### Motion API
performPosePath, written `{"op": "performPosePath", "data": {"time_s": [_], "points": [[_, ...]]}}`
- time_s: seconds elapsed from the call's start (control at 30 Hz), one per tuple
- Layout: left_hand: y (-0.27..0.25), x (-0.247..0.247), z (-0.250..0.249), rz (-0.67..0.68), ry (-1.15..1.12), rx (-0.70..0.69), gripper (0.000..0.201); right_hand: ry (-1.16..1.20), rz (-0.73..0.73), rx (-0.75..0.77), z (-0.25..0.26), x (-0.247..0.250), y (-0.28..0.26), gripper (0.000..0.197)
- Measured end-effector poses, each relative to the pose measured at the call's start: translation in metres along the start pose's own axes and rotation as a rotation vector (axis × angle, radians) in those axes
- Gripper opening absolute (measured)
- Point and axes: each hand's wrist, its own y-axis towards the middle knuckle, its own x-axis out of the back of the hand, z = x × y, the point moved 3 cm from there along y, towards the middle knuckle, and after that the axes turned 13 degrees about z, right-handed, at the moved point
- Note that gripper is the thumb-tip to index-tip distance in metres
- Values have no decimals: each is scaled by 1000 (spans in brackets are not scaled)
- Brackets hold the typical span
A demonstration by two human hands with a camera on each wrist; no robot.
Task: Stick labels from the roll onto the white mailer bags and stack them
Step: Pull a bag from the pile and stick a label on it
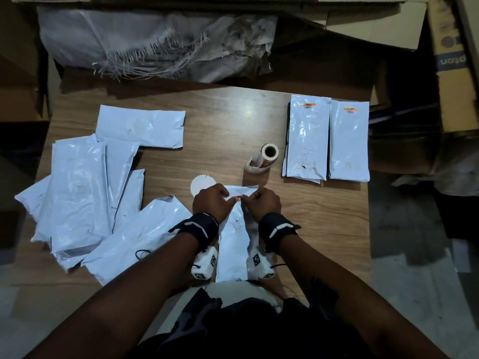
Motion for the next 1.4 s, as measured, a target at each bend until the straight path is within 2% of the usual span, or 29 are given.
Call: {"op": "performPosePath", "data": {"time_s": [0.03, 0.1, 0.2, 0.27, 0.33, 0.4, 0.5, 0.6, 0.67, 0.83, 0.93, 1.03, 1.17, 1.27, 1.33, 1.4], "points": [[-1, 1, 2, -10, 2, 2, 37, -34, -13, 3, 1, 1, -3, 26], [-4, 3, 5, -23, 17, -37, 36, -142, -36, 50, 1, 3, -10, 24], [-16, 0, 7, -83, 164, -278, 35, -306, -112, 270, -6, -1, -24, 13], [-25, -9, 8, -115, 382, -426, 44, -429, -183, 425, -16, -12, -31, 22], [-29, -25, 13, -115, 534, -503, 57, -557, -185, 503, -25, -26, -32, 43], [-32, -38, 17, -52, 629, -466, 61, -644, -118, 533, -29, -37, -33, 58], [-34, -47, 20, -11, 674, -381, 61, -694, -51, 481, -32, -44, -38, 64], [-34, -46, 21, 14, 666, -249, 75, -671, -59, 353, -29, -43, -40, 74], [-35, -46, 20, 5, 668, -182, 82, -664, -78, 328, -25, -40, -41, 79], [-34, -44, 17, 50, 686, -319, 76, -729, -39, 439, -23, -39, -42, 76], [-32, -42, 20, 114, 703, -253, 77, -720, -30, 380, -25, -38, -40, 80], [-33, -36, 18, 95, 681, -173, 86, -730, -44, 335, -22, -38, -41, 86], [-41, -31, 16, 79, 676, -235, 82, -758, -64, 422, -19, -35, -47, 79], [-41, -32, 15, 105, 685, -294, 75, -774, -26, 462, -18, -38, -45, 75], [-38, -31, 16, 122, 685, -265, 71, -774, -19, 458, -18, -37, -42, 72], [-35, -26, 15, 133, 677, -199, 71, -764, 14, 387, -19, -33, -39, 72]]}}
